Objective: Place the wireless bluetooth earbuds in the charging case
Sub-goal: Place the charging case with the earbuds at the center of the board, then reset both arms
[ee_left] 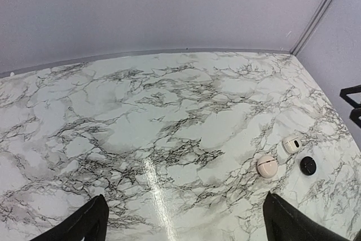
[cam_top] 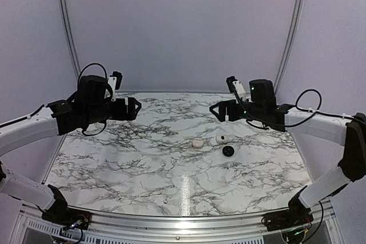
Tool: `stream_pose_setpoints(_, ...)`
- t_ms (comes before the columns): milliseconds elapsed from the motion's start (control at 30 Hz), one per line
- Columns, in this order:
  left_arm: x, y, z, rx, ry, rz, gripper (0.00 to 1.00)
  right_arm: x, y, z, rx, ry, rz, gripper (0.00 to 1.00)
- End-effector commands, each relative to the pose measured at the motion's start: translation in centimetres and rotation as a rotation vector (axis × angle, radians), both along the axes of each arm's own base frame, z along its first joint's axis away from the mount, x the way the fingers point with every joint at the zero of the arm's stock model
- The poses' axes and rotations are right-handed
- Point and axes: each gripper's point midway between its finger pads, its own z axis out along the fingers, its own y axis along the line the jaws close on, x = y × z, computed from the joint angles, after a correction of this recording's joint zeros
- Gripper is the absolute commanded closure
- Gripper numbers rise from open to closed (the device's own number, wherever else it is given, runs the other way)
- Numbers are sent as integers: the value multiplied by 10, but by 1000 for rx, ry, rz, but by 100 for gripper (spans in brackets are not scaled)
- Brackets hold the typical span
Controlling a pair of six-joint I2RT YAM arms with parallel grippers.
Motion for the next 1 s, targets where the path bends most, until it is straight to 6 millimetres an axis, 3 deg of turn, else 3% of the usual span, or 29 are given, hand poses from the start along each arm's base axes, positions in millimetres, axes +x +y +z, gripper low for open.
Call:
stream_pose_setpoints(0, 6, 17, -9, -52, 106, 10, 1, 4, -40, 43, -23, -138, -126, 1)
stream_pose_setpoints(133, 10, 41, -27, -93, 164, 75, 1, -10, -68, 46, -11, -180, -199, 2)
stream_pose_setpoints(433, -12, 57, -84, -124, 244, 114, 1, -48, -99, -4, 60, -154, -290, 1)
stream_pose_setpoints(667, -27, 62, -108, -155, 245, 109, 1, -62, -112, -27, 42, -141, -323, 2)
stream_pose_setpoints(933, -31, 64, -111, -148, 245, 105, 1, -68, -111, -22, 73, -187, -302, 2)
stream_pose_setpoints(967, -33, 65, -123, -114, 290, 112, 1, -71, -108, -41, 23, -121, -286, 1)
